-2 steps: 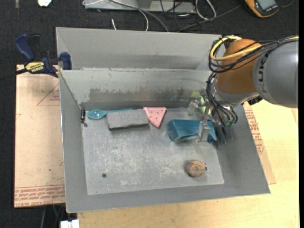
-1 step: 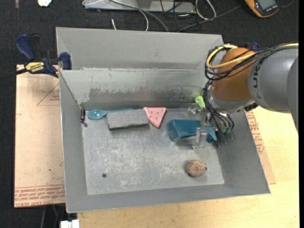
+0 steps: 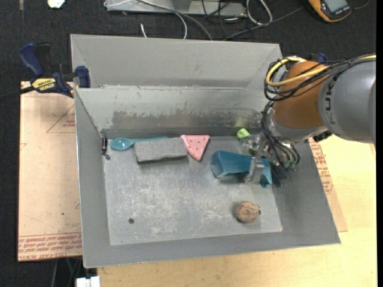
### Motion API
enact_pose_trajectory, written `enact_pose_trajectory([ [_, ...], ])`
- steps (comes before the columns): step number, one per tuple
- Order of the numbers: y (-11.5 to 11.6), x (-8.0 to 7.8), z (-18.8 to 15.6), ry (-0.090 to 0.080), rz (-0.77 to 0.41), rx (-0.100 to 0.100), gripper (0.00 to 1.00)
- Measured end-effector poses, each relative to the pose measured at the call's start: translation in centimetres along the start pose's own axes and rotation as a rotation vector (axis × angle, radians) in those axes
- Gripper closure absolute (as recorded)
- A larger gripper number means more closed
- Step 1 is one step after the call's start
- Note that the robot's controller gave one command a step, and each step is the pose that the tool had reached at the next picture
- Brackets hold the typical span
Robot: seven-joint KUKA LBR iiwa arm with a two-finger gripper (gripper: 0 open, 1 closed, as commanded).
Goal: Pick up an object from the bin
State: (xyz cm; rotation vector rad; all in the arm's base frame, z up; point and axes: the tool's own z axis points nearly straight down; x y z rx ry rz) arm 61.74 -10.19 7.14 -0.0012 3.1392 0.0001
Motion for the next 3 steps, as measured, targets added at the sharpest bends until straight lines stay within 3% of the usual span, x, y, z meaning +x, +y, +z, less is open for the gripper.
enact_pose_trajectory([
  [1,0.0,0.0,0.0,0.000,0.000,0.000,1.00],
  [2,0.5,-0.5,-5.6,0.008,0.008,-0.002,1.00],
  [3,0.0,0.0,-13.1,0.011,-0.047,-0.001,1.00],
])
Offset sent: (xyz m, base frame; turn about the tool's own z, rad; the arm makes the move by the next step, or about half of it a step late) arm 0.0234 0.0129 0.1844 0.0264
